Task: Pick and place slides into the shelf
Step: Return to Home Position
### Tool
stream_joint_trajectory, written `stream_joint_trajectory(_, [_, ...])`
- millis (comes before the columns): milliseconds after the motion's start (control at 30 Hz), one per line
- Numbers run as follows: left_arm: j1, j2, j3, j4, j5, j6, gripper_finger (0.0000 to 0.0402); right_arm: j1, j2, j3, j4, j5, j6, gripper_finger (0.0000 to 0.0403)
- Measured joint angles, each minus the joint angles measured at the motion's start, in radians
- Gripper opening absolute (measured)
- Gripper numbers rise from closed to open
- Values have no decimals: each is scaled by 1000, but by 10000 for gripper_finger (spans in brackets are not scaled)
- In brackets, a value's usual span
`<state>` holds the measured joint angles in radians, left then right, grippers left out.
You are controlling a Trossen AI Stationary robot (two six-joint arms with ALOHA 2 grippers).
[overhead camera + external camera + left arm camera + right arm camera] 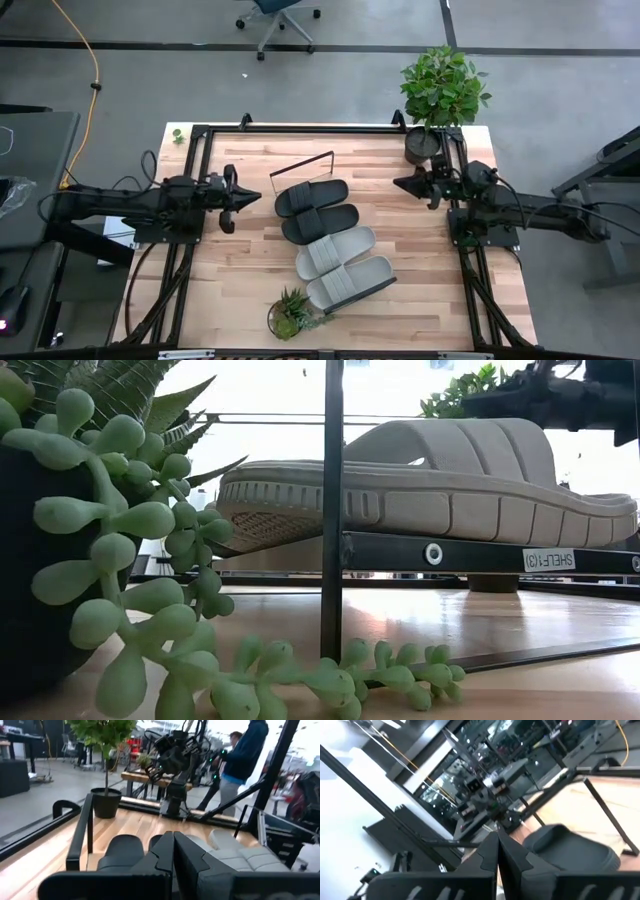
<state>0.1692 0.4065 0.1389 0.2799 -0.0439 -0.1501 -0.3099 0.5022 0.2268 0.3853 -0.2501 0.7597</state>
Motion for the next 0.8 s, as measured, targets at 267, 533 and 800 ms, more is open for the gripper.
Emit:
stream_joint_trajectory(267, [0, 0, -75, 89, 5, -14, 0, 0, -58, 0, -10, 13, 27, 0])
stream_joint_trajectory(533, [0, 0, -132, 114, 11, -39, 0, 0, -83, 0, -11, 15, 29, 0])
stream_joint_trajectory(800, [0, 0, -130, 93, 54, -31, 0, 0, -84, 0, -19, 15, 22, 0])
